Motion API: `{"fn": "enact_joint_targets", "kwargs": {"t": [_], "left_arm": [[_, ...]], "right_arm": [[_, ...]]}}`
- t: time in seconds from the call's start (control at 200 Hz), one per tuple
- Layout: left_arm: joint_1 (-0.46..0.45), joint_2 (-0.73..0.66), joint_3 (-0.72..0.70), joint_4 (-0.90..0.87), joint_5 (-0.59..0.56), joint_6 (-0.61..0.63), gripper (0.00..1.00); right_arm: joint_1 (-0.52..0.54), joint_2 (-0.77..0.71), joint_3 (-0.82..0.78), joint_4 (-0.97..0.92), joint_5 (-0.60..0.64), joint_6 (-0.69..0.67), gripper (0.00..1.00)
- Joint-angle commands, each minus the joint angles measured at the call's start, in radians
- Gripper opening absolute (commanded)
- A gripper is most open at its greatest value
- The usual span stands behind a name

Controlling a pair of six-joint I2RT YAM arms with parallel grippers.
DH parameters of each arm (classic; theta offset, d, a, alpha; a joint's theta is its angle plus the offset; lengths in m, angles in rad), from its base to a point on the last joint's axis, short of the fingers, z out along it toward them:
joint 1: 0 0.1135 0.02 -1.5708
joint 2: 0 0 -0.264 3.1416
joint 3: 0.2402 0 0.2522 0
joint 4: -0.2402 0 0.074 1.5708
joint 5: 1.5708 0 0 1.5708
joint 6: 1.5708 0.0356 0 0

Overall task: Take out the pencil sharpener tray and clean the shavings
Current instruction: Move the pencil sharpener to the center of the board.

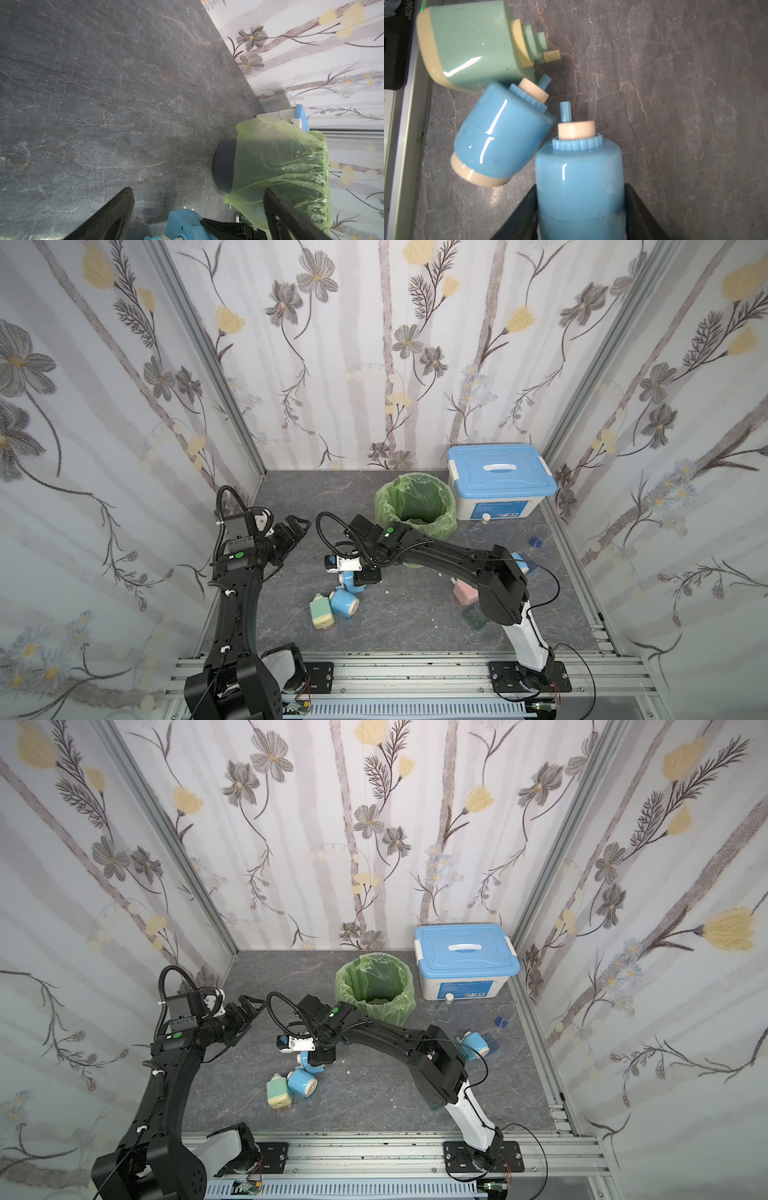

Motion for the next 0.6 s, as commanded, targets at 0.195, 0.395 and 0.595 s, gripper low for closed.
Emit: {"fn": "enact_joint_targets", "kwargs": {"t": [0.195,0.395,0.595], "left_arm": [[-0.057,0.008,-0.008,0.166,0.148,-0.049,1.00],[-0.265,-0.020,0.010,0.200,0.132,-0.016,1.00],[-0.488,-0.099,-0.069,0.256,0.029,-0.012,1.00]], "right_arm": [[0.053,-0.236,-0.392,0.142,0.030,0.298,0.45],[0.060,-0.409,-0.684,0.291,0.103,0.431,0.45],[0.079,-0.536,-0.904,0.475,0.225,0.532,0.45]]}}
